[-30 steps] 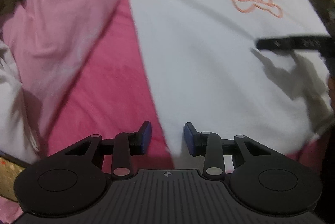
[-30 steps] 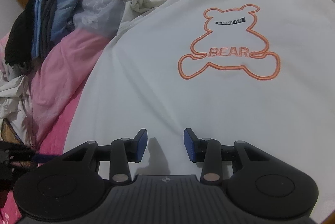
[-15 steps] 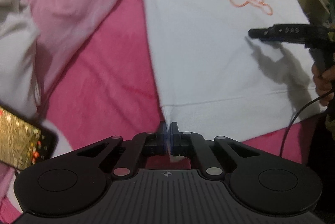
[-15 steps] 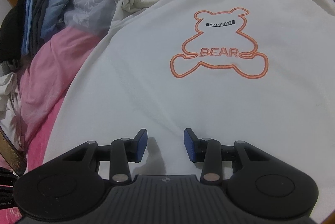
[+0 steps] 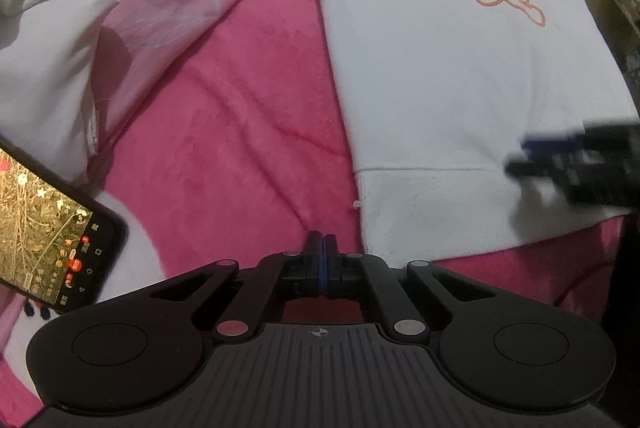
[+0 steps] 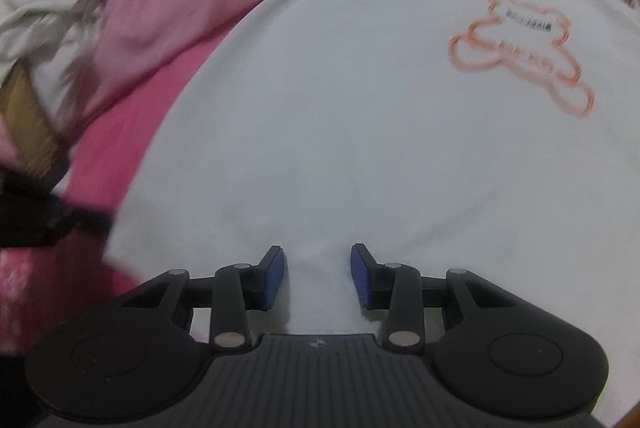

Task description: Fold clothes

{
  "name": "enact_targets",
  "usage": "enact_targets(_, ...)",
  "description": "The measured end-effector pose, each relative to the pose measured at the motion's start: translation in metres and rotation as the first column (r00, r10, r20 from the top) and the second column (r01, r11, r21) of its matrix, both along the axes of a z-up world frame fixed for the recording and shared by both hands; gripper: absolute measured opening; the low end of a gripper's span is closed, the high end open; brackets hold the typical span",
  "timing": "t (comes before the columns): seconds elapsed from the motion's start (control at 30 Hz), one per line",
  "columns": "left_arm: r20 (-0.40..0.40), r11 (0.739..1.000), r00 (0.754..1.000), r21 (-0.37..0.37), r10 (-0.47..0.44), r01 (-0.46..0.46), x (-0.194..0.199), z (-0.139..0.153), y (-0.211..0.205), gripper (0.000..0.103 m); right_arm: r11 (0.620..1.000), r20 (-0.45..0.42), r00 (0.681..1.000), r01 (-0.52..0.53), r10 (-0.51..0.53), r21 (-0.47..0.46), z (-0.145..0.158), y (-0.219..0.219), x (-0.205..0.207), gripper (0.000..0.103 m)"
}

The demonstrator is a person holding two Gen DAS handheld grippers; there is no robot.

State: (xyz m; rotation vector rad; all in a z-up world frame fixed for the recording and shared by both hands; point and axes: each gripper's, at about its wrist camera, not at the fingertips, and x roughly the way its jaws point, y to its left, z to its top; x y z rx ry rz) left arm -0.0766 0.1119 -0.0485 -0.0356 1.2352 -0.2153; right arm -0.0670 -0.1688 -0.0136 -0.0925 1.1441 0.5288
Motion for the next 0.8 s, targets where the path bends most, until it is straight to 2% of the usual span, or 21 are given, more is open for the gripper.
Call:
enact_targets(0.13,0.015,0.999,0.999,0.001,-0.032,0.032,-0.004,0.005,0.0,0.0,0.999,-0.064,0.997,-0.039,0.039,0.001,0.011,0.003,-0.029,0.041)
enact_targets(0.23,0.043,0.998,0.997,0.005,-0.057,0.057,-0.007,0.015,0.001,0.0,0.998,-0.064,0.996,-0.069,0.07,0.009,0.024,0.007,-0.03,0.038)
enact_targets(0.4,0.136,0.997,0.989,0.045,-0.063,0.057,-0.014,0.037,0.0,0.001,0.997,0.043,0.998,0.043,-0.046,0.06,0.041,-0.001,0.006,0.034)
enact_targets(0.5,0.175,0.998,0.983,0.035,-0.06,0.055,-0.006,0.045,-0.004,0.001,0.997,0.115,0.991,0.061,-0.066,0.044,0.029,0.01,0.023,0.028)
enact_targets(0.6,0.213,0.998,0.975,0.022,-0.065,0.062,-0.003,0.049,-0.001,0.001,1.0,0.063,0.998,-0.005,0.003,0.02,0.003,0.031,0.017,0.021)
enact_targets(0.7,0.238,0.998,0.969,-0.002,-0.062,0.065,0.012,0.043,-0.012,0.001,0.984,0.074,0.981,-0.18,0.179,0.007,0.008,0.054,-0.014,0.021)
enact_targets(0.8,0.236,0.997,0.97,-0.031,-0.066,0.075,0.024,0.038,-0.019,0.001,0.969,0.075,0.967,-0.245,0.244,0.01,0.018,0.059,-0.018,0.02)
